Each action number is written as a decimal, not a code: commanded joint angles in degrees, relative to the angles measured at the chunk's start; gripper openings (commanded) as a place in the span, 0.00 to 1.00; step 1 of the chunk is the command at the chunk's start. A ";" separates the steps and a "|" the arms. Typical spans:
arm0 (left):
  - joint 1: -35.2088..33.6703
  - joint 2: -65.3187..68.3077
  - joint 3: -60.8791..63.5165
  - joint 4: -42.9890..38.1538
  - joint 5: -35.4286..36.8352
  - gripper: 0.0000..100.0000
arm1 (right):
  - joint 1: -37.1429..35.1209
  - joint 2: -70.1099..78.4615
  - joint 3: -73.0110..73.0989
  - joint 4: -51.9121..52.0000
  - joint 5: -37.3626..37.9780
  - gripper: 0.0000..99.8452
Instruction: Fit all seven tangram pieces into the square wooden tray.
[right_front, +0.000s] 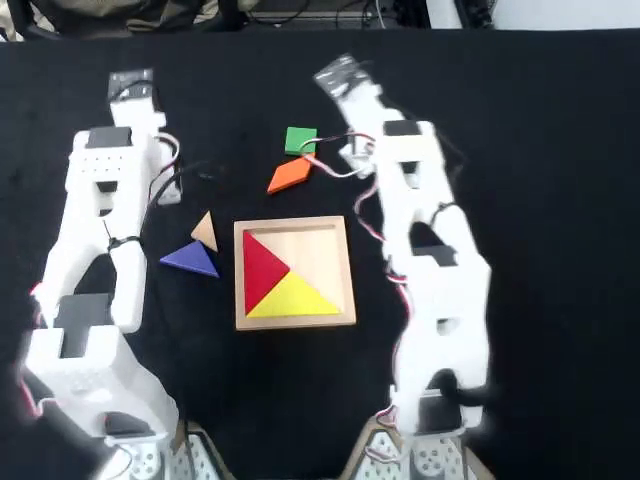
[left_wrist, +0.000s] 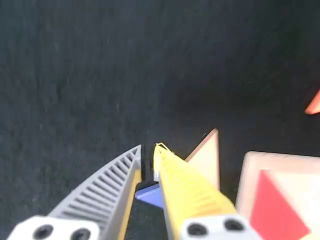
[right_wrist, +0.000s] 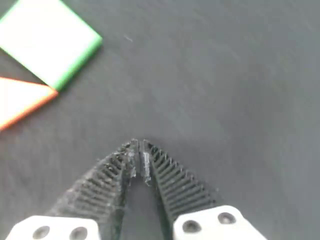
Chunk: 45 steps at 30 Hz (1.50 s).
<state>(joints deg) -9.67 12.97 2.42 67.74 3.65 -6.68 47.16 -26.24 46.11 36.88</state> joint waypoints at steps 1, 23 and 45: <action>-2.77 -3.78 6.20 -6.86 0.44 0.06 | -1.49 5.23 -12.88 -0.79 4.57 0.01; -0.31 -3.34 22.90 -34.55 0.44 0.06 | 2.29 20.53 -36.26 -20.48 -17.49 0.01; -0.22 -3.34 23.08 -34.55 0.44 0.06 | 0.00 31.52 -51.65 -16.09 -33.76 0.01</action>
<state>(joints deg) -10.73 12.35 26.07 34.15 3.47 -6.42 78.64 -74.51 36.44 -0.13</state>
